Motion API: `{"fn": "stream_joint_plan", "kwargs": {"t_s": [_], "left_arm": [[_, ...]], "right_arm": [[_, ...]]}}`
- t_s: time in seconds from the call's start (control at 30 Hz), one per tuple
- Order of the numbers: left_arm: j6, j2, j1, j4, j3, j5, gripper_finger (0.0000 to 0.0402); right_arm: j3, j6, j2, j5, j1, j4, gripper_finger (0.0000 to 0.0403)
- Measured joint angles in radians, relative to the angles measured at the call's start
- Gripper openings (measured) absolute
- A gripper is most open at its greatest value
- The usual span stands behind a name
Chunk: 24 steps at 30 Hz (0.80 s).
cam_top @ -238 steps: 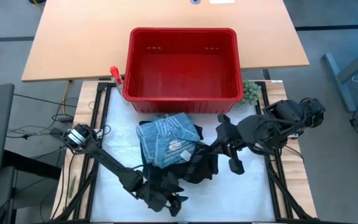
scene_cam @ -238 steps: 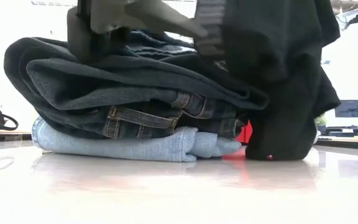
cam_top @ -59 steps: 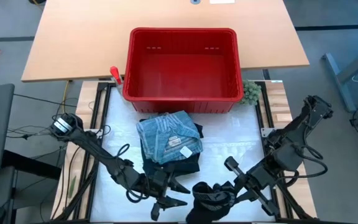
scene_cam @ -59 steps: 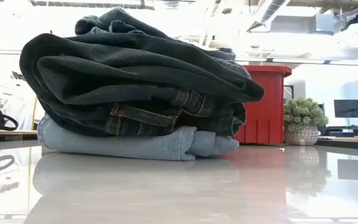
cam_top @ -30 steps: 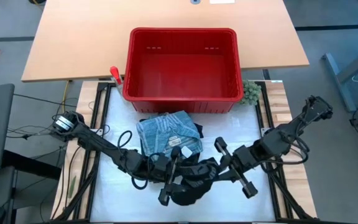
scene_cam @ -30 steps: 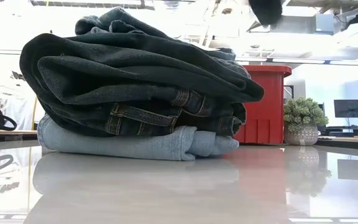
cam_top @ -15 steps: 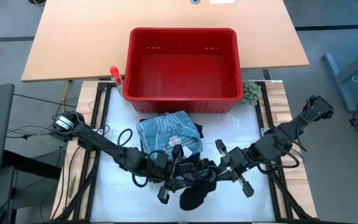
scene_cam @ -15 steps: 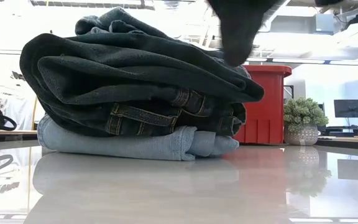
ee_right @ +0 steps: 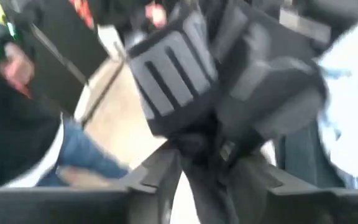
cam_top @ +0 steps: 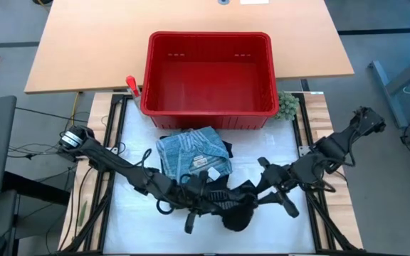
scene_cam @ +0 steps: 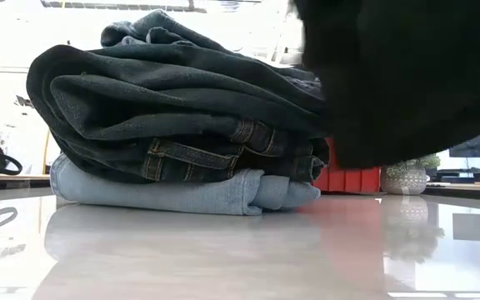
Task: Fold Laundry from Bin
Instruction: Fold the black underwear
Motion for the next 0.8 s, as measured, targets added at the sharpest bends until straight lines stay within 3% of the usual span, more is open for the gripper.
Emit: {"fn": "stream_joint_plan", "kwargs": {"t_s": [0.17,0.37,0.47,0.6,0.8], "left_arm": [[-0.075,-0.03,0.006,-0.381,0.087,0.067,0.0002],[-0.155,-0.031,0.033,-0.799,0.228,0.188,0.0001],[-0.168,-0.03,0.047,-0.903,0.273,0.194,0.0001],[-0.173,-0.032,0.071,-0.894,0.288,0.274,0.0],[-0.176,-0.03,0.074,-0.902,0.286,0.402,0.0]], "right_arm": [[0.0,0.109,-0.027,-0.071,0.0,-0.132,0.0205],[0.0,0.123,-0.035,-0.089,-0.008,-0.075,0.0233],[0.001,0.121,-0.008,-0.058,-0.032,0.011,0.0234],[0.001,0.032,0.068,-0.014,-0.073,0.116,0.0235],[0.001,-0.088,0.167,-0.093,-0.155,0.21,0.0235]]}}
